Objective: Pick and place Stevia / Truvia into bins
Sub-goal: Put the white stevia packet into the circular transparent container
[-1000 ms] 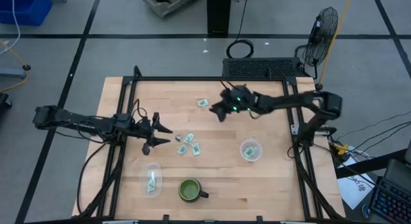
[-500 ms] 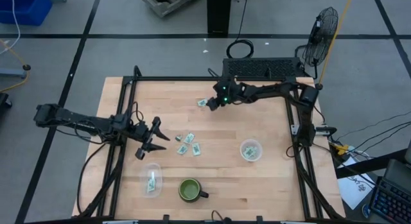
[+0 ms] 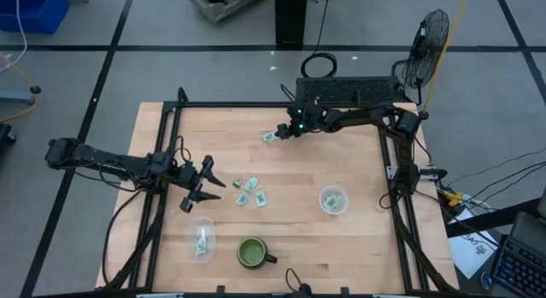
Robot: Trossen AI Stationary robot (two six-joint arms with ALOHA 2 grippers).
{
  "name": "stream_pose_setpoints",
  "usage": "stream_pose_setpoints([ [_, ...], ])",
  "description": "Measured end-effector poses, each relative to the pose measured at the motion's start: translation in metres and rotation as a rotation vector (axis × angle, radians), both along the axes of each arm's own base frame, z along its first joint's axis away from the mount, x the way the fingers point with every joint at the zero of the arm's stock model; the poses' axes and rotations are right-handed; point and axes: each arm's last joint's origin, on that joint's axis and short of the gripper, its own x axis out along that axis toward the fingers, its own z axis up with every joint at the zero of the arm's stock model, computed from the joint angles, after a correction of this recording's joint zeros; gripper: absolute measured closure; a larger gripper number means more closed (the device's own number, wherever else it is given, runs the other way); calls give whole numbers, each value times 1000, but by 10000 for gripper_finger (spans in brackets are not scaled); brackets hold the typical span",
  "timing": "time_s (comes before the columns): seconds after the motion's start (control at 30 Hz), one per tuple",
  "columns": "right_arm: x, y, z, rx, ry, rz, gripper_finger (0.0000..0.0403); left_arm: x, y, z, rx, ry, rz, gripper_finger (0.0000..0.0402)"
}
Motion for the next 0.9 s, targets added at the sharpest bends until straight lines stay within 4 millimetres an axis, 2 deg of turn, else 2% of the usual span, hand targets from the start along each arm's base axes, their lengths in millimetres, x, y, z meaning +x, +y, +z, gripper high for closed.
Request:
stream_pose_setpoints([
  [0.2,14,-7,2,6,-1,0,183,0,0,0,12,-6,1,217],
  [0.33,19,-11,-12,49,91,-10,183,0,0,0,14,-5,1,217],
  [0.9,12,-23,-20,218,55,84,193,0,-1,-2,33,11,-4,217],
])
